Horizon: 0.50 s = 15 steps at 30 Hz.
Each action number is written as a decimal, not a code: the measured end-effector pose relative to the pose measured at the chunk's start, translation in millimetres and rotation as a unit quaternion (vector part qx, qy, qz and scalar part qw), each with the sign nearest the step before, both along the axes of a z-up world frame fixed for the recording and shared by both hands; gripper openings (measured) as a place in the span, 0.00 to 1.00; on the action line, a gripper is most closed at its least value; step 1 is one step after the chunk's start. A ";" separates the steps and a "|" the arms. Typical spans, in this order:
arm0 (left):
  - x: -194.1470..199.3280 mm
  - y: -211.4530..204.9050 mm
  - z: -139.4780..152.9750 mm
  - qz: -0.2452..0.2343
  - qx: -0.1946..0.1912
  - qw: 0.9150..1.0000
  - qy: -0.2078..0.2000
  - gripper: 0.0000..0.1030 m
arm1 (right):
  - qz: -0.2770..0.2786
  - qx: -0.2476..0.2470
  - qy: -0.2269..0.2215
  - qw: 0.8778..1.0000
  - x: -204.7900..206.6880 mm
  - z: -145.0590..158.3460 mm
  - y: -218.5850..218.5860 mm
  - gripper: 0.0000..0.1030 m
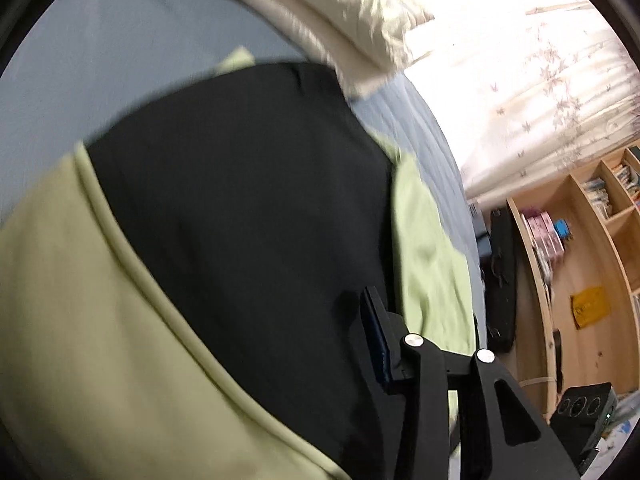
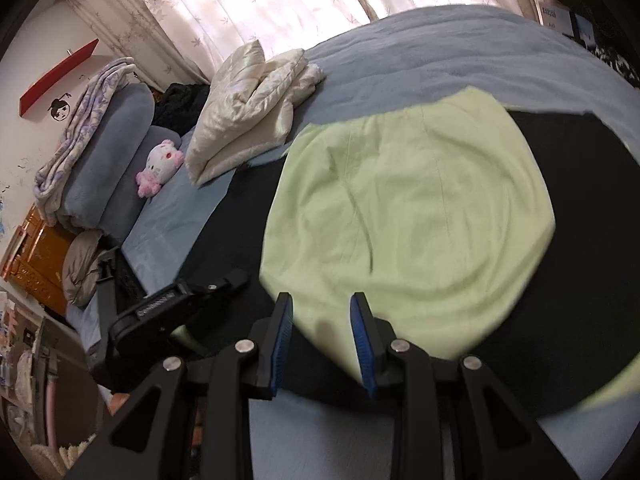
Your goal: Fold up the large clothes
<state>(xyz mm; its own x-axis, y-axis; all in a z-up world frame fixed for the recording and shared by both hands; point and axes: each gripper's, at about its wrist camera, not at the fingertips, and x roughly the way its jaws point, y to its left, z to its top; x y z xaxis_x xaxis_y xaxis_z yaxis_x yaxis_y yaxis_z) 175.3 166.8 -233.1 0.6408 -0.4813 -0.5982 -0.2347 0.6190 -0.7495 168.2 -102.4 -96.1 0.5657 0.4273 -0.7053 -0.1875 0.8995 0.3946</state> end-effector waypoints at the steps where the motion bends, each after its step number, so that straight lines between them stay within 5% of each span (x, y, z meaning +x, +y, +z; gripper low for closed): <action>1: 3.9 1.0 1.9 0.003 0.010 1.000 -0.004 0.27 | -0.006 -0.010 -0.007 1.000 6.6 -0.2 0.7 0.29; 6: 1.1 -8.8 21.2 0.008 0.100 0.994 -0.053 0.11 | -0.029 -0.093 -0.041 0.994 46.1 -18.0 9.0 0.20; 9: -5.9 -18.3 41.9 0.006 0.164 0.982 -0.093 0.09 | -0.021 -0.109 0.011 0.994 60.3 -49.4 15.5 0.20; 15: -18.9 -68.9 97.0 -0.016 0.296 0.938 -0.182 0.07 | -0.022 -0.133 -0.020 0.991 36.7 -56.1 22.0 0.19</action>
